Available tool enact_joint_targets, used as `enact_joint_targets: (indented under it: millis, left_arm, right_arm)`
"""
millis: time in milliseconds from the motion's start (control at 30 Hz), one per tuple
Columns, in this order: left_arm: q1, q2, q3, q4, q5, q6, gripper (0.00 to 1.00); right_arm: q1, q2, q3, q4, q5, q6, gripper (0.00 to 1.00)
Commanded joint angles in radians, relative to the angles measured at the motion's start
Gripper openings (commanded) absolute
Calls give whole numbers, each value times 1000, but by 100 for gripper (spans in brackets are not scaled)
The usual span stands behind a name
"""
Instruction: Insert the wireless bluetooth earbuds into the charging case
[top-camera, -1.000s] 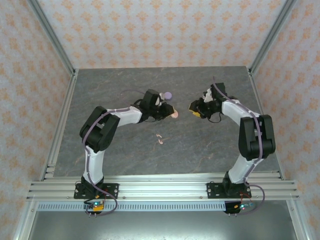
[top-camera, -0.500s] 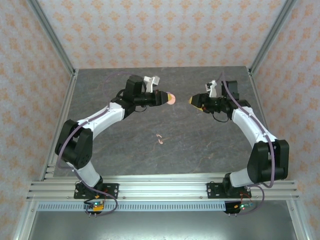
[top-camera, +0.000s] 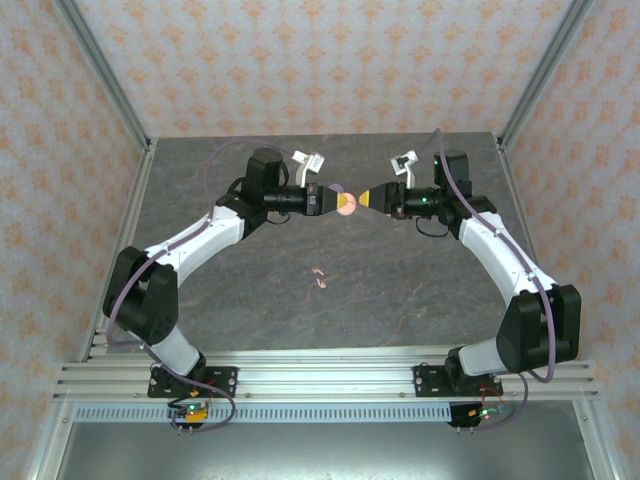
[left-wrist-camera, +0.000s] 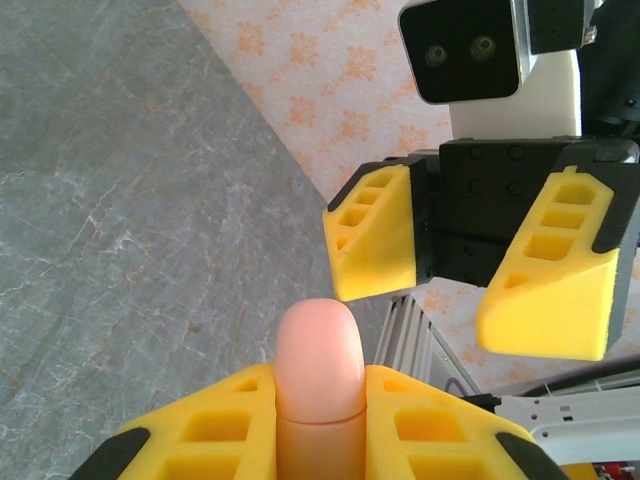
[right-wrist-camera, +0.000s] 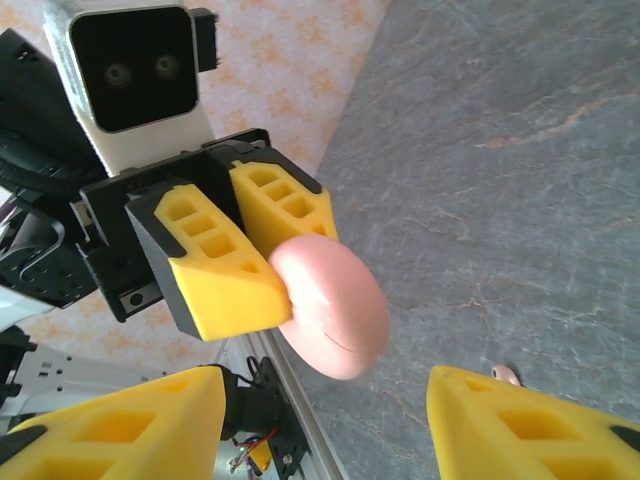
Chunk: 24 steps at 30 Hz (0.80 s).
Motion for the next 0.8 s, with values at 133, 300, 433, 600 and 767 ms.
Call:
enact_joint_targets:
  millis: [133, 300, 433, 600, 767]
  left_arm:
    - [-1, -64, -5, 18, 64, 31, 19]
    - [-6, -71, 4, 7, 76, 39, 19]
    - [-10, -67, 16, 0, 81, 43, 19]
    - [-24, -55, 37, -7, 76, 45, 19]
    - [-31, -44, 53, -16, 72, 46, 19]
  right_arm:
    - [28, 46, 61, 26, -68, -46, 53]
    - [29, 54, 66, 26, -92, -52, 51]
    - [34, 57, 74, 20, -104, -59, 48]
    - [42, 63, 83, 1, -115, -76, 42]
    - [49, 70, 94, -26, -126, -94, 38]
